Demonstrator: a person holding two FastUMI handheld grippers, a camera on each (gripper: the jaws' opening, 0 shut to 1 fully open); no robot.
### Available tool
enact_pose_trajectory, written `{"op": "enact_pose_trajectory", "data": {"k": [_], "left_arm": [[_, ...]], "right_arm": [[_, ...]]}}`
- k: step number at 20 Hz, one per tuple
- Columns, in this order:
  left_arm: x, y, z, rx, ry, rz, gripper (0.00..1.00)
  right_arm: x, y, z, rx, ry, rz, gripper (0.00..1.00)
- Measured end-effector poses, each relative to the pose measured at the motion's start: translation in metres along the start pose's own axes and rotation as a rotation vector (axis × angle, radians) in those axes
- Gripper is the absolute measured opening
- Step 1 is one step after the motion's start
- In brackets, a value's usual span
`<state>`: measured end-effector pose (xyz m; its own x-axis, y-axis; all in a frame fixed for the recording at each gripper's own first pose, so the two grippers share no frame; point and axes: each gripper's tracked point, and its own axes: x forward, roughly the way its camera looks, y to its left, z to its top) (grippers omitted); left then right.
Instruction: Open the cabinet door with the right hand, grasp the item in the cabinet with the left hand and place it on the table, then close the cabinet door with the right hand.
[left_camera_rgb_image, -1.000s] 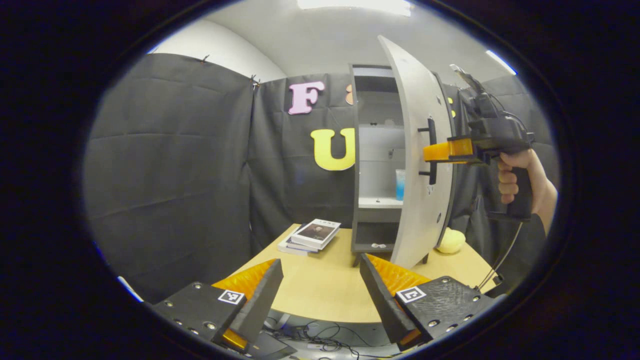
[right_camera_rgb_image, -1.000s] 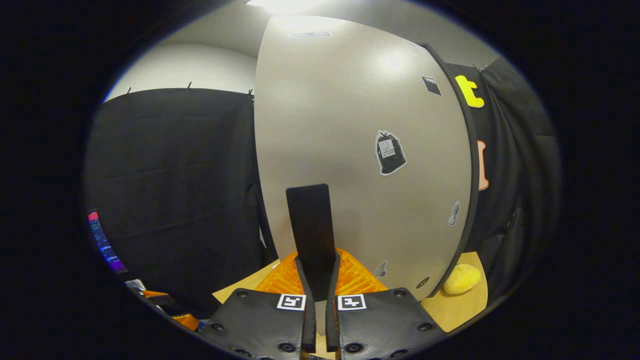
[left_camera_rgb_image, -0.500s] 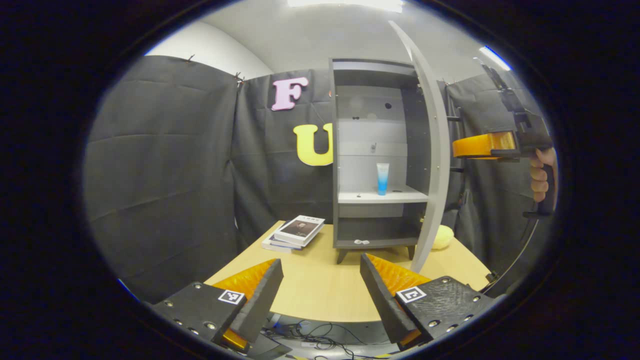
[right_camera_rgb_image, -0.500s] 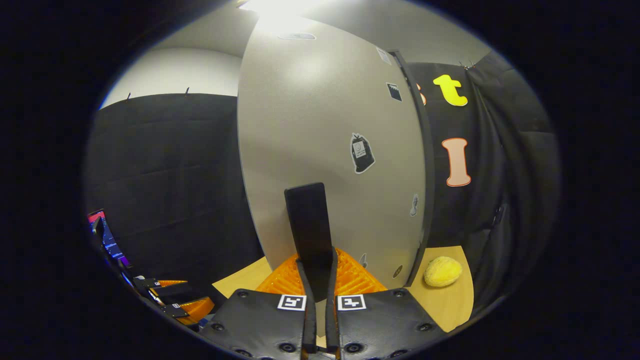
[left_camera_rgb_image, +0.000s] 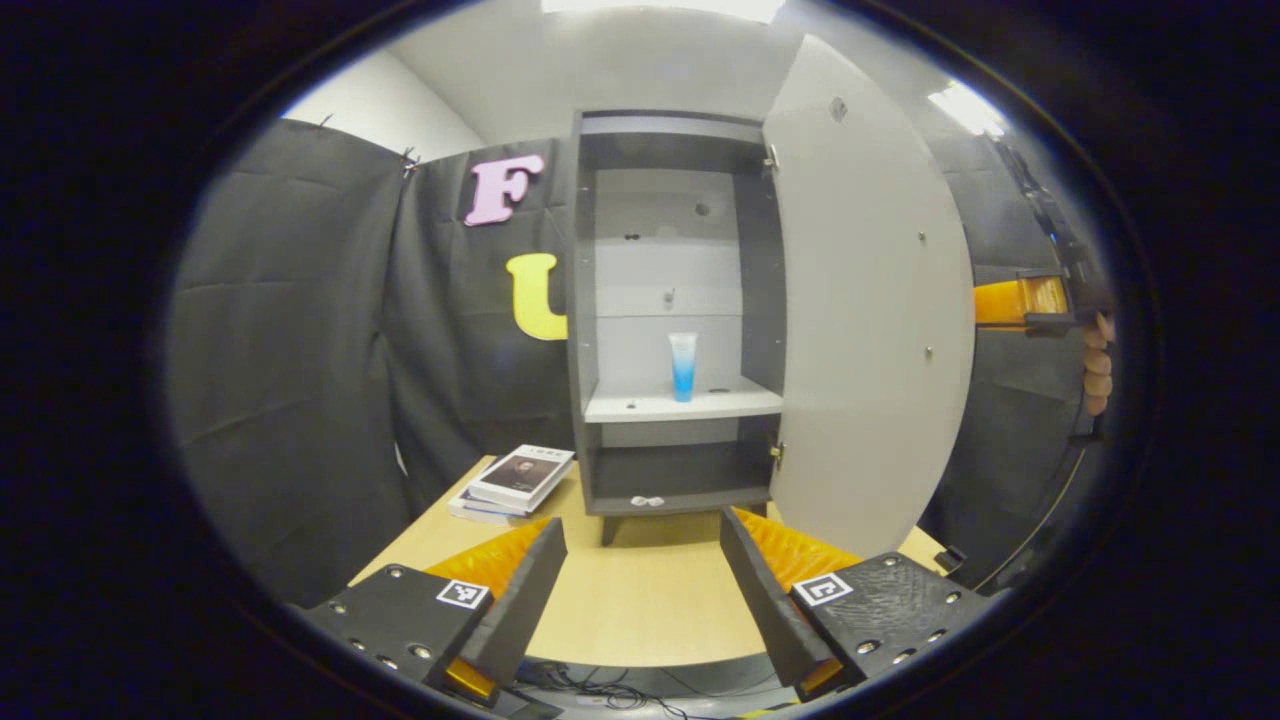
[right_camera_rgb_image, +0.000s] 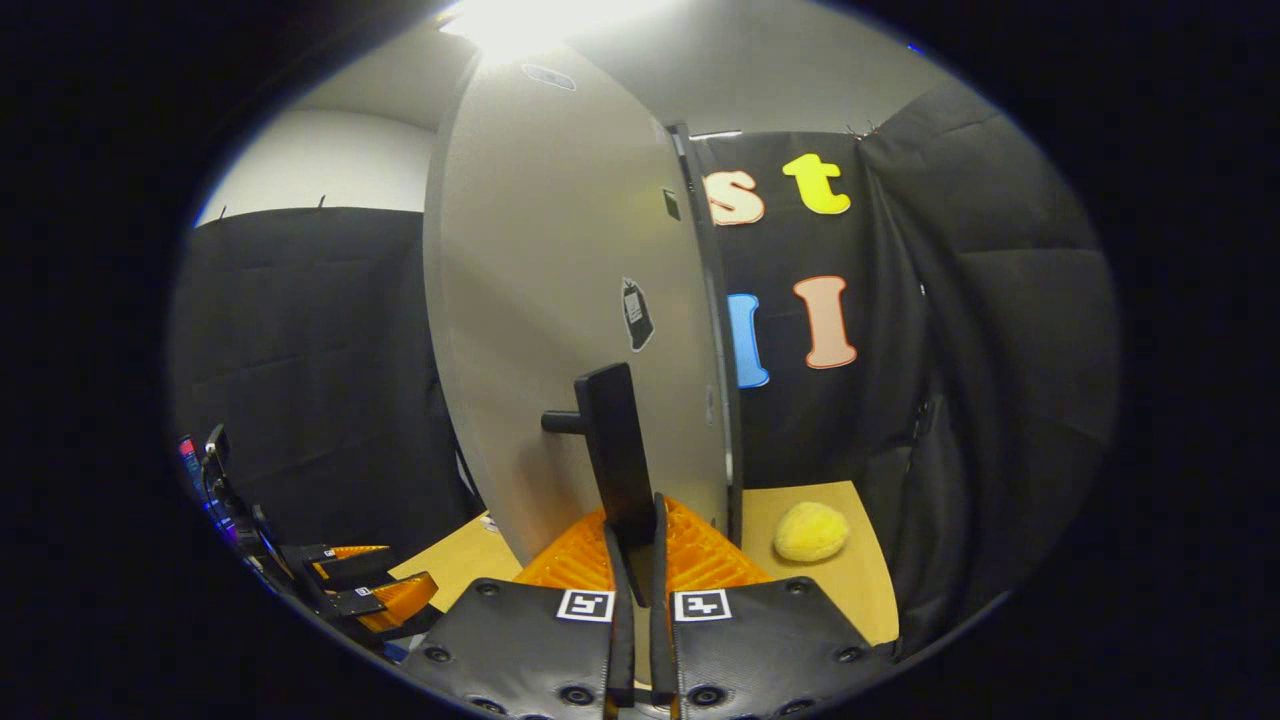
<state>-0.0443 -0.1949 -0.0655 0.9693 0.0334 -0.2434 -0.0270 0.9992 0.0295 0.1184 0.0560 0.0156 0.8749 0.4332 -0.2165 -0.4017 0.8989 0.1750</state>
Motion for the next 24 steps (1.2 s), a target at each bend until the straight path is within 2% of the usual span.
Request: {"op": "enact_pose_trajectory", "data": {"k": [4,5,6,8,10,12,14,15,16,19,20,22,24], "left_arm": [[0.016,-0.027,0.0,0.016,0.015,-0.067,0.94],[0.019,-0.034,0.0,0.018,0.018,-0.082,0.94],[0.022,-0.038,0.001,0.022,0.018,-0.096,0.94],[0.028,-0.044,0.001,0.034,0.022,-0.115,0.96],[0.031,-0.045,0.003,0.038,0.018,-0.121,0.94],[0.035,-0.042,0.003,0.027,0.019,-0.125,0.94],[0.04,-0.034,-0.001,0.014,0.031,-0.121,0.96],[0.042,-0.028,-0.003,0.008,0.035,-0.116,0.96],[0.045,-0.022,-0.003,-0.001,0.039,-0.11,0.96],[0.055,-0.002,-0.008,-0.035,0.054,-0.101,0.96],[0.06,0.005,-0.009,-0.043,0.06,-0.099,0.96],[0.069,0.018,-0.009,-0.051,0.071,-0.101,0.95],[0.083,0.029,-0.008,-0.046,0.079,-0.105,0.94]], "right_arm": [[-0.009,-0.042,0.003,0.112,-0.019,-0.107,0.07],[-0.009,-0.039,0.001,0.142,-0.015,-0.09,0.04],[-0.009,-0.033,-0.001,0.163,-0.009,-0.069,0.07],[-0.005,-0.032,0.002,0.134,-0.019,-0.064,0.05],[-0.007,-0.038,0.0,0.067,-0.014,-0.1,0.07],[-0.009,-0.041,-0.006,0.057,0.0,-0.11,0.07],[-0.012,-0.034,-0.008,0.121,0.009,-0.08,0.05],[-0.012,-0.035,-0.007,0.139,0.008,-0.082,0.07],[-0.014,-0.038,-0.007,0.134,0.008,-0.096,0.05],[-0.018,-0.036,-0.011,0.097,0.041,-0.124,0.07],[-0.021,-0.035,-0.011,0.101,0.053,-0.13,0.04],[-0.026,-0.035,-0.014,0.121,0.079,-0.159,0.07],[-0.035,-0.031,-0.02,0.156,0.107,-0.193,0.07]]}}
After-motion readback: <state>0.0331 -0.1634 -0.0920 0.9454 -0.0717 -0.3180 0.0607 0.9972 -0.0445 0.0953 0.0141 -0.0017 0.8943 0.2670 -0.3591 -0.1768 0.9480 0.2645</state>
